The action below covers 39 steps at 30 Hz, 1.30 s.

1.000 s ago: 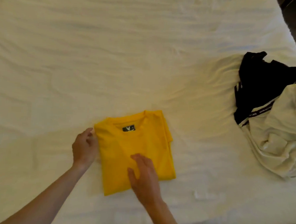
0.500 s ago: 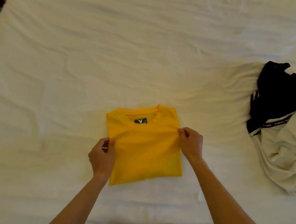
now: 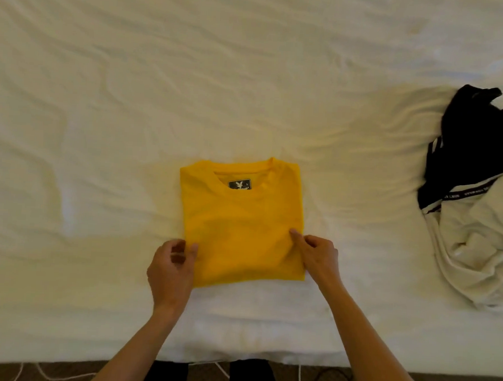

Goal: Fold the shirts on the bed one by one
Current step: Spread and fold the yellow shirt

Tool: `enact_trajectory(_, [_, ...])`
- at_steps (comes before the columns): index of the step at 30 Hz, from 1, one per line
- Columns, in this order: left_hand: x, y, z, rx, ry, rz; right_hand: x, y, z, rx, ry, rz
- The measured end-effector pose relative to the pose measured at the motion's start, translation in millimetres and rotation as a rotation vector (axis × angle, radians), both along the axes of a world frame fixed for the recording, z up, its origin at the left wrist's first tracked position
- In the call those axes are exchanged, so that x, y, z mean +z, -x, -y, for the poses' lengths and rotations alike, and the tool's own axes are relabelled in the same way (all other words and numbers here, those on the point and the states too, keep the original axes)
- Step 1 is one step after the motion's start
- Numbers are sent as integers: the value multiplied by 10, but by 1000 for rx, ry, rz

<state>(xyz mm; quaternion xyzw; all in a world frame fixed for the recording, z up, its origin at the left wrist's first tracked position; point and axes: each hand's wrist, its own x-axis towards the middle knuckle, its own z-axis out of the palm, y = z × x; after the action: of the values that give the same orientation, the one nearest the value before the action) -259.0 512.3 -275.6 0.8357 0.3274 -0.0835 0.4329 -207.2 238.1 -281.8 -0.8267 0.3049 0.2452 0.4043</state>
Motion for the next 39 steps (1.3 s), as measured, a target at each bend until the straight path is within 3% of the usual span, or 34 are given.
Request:
enact_trajectory(5, [75, 244, 65, -27, 92, -141, 50, 391, 86, -21, -114, 82])
enact_trajectory(9, [166, 327, 54, -47, -55, 80, 75, 518, 133, -133, -206, 151])
enact_trajectory(11, [185, 347, 41, -47, -38, 164, 103, 525, 112, -170, -306, 157])
enact_trajectory(15, [106, 395, -13, -128, 134, 21, 128, 461, 100, 5, -265, 60])
enact_trajectory(20, [-6, 420, -39, -77, 40, -18, 88, 394, 216, 0, -120, 65])
enact_trajectory(25, [-106, 404, -61, -14, 68, -233, 43, 354, 133, 90, -38, -54])
enact_trajectory(27, [-109, 306, -69, -45, 66, -204, 39, 282, 90, 120, -7, -25])
enact_trajectory(31, [-86, 231, -144, -208, 64, -209, 27, 361, 10, 157, -30, -87])
enact_trajectory(35, [-32, 297, -392, -188, 29, -283, 66, 644, -131, 122, -151, -258])
enact_trajectory(39, [-16, 242, -461, -173, 74, -360, 82, 630, -119, 26, -163, -249])
